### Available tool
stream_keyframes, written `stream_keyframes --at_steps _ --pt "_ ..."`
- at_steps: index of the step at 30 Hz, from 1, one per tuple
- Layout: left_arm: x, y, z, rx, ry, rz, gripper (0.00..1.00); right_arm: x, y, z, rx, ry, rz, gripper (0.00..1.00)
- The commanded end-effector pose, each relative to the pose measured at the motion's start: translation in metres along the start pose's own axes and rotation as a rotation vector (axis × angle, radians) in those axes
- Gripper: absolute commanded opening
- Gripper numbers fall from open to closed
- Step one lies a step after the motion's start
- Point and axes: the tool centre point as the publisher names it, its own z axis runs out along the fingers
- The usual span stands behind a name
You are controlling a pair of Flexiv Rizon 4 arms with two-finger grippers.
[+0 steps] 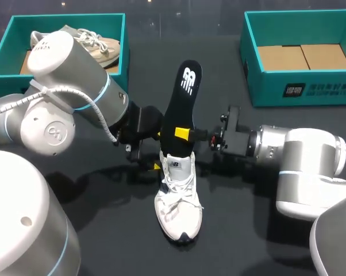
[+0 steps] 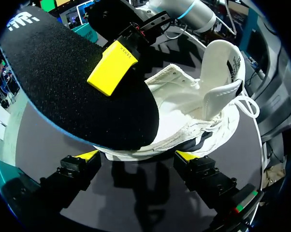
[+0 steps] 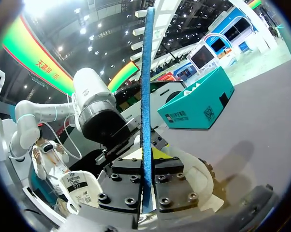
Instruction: Take the shoe out of the shoebox, open the shoe tongue, remove and reinsert the insole, then place the shoe into the shoebox
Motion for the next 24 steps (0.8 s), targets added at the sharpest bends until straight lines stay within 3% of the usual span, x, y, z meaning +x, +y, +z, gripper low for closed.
stream_keyframes --at_steps 1,24 --pt "0.0 0.0 0.0 -0.002 -0.001 0.001 1.0 0.0 -0.008 0.0 0.023 0.009 0.011 0.0" --pt "0.0 0.0 0.0 -0.002 -0.001 0.001 1.0 0.005 -0.058 -0.01 0.11 0.034 0.126 0.0"
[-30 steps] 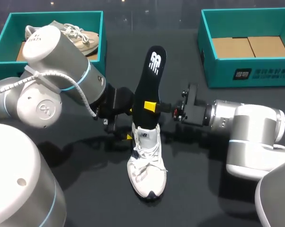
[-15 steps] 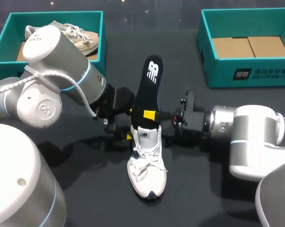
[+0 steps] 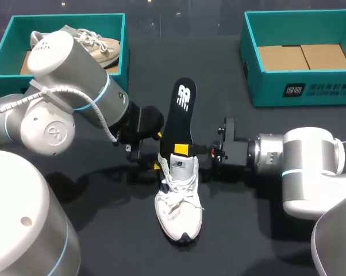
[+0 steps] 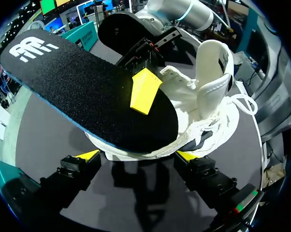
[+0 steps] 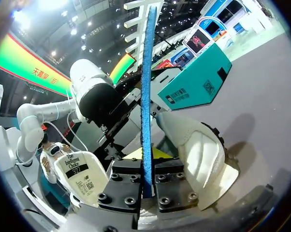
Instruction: Take the shoe out of the shoebox, open the shoe tongue, remove and reinsert the insole, then place the shoe into the shoebox
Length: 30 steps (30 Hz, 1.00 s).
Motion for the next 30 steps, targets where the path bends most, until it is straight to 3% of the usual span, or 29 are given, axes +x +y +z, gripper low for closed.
stream_keyframes --at_steps 1,8,23,27,30 --pt "0.0 0.0 0.0 -0.002 -0.001 0.001 1.0 0.001 -0.016 -0.003 0.015 0.006 0.008 0.0" --pt "0.0 0.0 0.0 -0.002 -0.001 0.001 1.0 0.004 -0.025 -0.003 0.03 0.02 0.012 0.0" --pt "0.0 0.0 0.0 -0.002 -0.001 0.001 1.0 0.012 -0.013 0.004 0.04 0.048 -0.068 0.0" --pt "0.0 0.0 0.0 -0.002 -0.001 0.001 1.0 0.013 -0.011 0.005 0.036 0.049 -0.082 0.1" --pt "0.0 0.0 0.0 -0.002 -0.001 0.001 1.0 0.014 -0.01 0.004 0.032 0.049 -0.091 0.12"
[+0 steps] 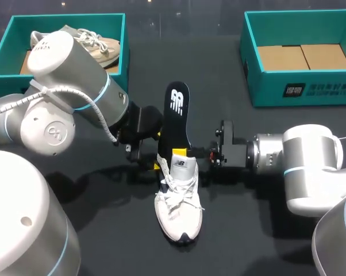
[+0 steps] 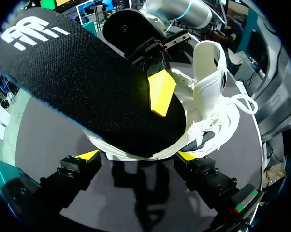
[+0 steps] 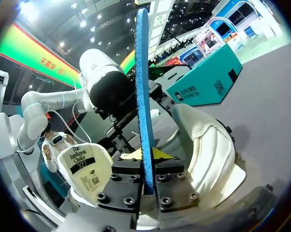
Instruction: Take the shoe out of the shoebox, open the shoe tongue, remove and reinsert the insole, then place the shoe into the shoebox
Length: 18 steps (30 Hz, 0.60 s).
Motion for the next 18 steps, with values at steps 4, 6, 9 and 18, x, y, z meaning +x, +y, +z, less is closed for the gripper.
stream_keyframes --at_steps 4,6,9,18 --pt "0.0002 -0.0004 0.0002 -0.002 -0.001 0.001 1.0 0.0021 -0.0001 0.0016 -0.001 0.0 -0.017 0.13" --pt "0.0002 -0.0004 0.0002 -0.002 -0.001 0.001 1.0 0.0022 0.0009 0.002 0.001 0.001 -0.021 0.15" --pt "0.0002 -0.0004 0.0002 -0.002 -0.001 0.001 1.0 0.0021 0.0021 0.0023 0.004 0.001 -0.025 0.19" --pt "0.0002 -0.0004 0.0002 -0.002 -0.001 0.001 1.0 0.0009 0.0068 0.0035 0.011 0.0 -0.036 0.26"
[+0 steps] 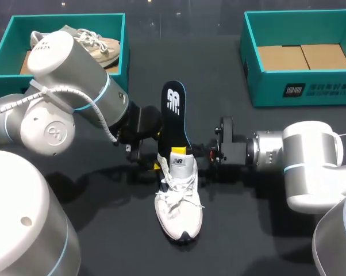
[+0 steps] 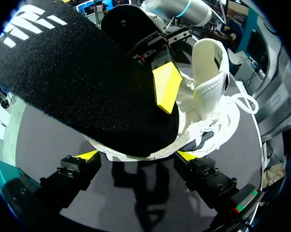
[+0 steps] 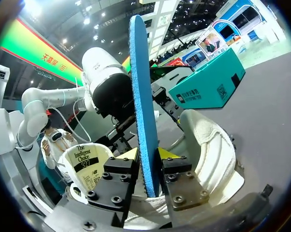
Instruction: Take the shoe out of the shoebox, open the shoe tongue, remove and reinsert the insole, then place the shoe into the shoebox
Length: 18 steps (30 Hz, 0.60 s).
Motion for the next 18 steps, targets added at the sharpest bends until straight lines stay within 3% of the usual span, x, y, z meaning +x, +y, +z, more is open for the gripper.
stream_keyframes --at_steps 1,18 --pt "0.0 0.0 0.0 -0.002 -0.001 0.001 1.0 -0.003 0.001 0.002 0.006 -0.001 0.0 0.28" --pt "0.0 0.0 0.0 -0.002 -0.001 0.001 1.0 -0.002 0.016 0.005 0.03 -0.001 -0.041 0.27"
